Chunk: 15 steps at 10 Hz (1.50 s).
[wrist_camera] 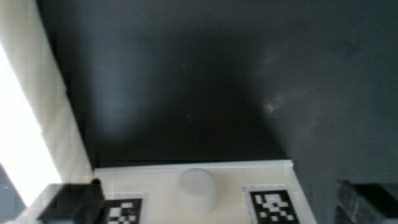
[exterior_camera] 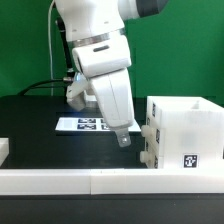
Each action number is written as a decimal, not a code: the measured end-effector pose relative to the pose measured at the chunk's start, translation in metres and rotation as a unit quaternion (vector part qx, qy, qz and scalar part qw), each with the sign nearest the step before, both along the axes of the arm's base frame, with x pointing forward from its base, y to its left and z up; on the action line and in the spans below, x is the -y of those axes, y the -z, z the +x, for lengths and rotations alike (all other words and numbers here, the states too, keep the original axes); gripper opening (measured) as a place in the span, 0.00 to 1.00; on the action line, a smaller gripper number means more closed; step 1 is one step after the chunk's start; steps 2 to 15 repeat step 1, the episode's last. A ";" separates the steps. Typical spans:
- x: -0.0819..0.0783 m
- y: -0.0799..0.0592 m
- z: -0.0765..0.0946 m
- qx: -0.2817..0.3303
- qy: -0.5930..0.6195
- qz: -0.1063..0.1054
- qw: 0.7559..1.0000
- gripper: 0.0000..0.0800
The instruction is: Assemble drawer
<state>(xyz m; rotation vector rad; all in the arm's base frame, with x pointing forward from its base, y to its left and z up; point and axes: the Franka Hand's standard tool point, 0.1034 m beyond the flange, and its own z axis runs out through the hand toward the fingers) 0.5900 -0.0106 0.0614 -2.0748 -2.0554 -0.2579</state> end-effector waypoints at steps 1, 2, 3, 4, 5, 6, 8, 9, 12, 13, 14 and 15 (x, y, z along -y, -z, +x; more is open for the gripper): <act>-0.001 0.001 0.000 0.000 0.000 0.000 1.000 0.81; -0.001 0.001 0.000 0.000 0.000 0.000 1.000 0.81; -0.001 0.001 0.000 0.000 0.000 0.000 1.000 0.81; -0.001 0.001 0.000 0.000 0.000 0.000 1.000 0.81; -0.001 0.001 0.000 0.000 0.000 0.000 1.000 0.81; -0.001 0.001 0.000 0.000 0.000 0.000 1.000 0.81; -0.001 0.001 0.000 0.000 0.000 0.000 1.000 0.81; -0.001 0.001 0.000 0.000 0.000 0.000 1.000 0.81; -0.001 0.001 0.000 0.000 0.000 0.000 1.000 0.81; -0.001 0.001 0.000 0.000 0.000 0.000 1.000 0.81; -0.001 0.001 0.000 0.000 0.000 0.000 1.000 0.81; -0.001 0.001 0.000 0.000 0.000 0.000 1.000 0.81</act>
Offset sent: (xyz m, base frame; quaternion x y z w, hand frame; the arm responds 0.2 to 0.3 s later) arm 0.0000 0.0000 0.0000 0.0000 0.0000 0.0000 1.0000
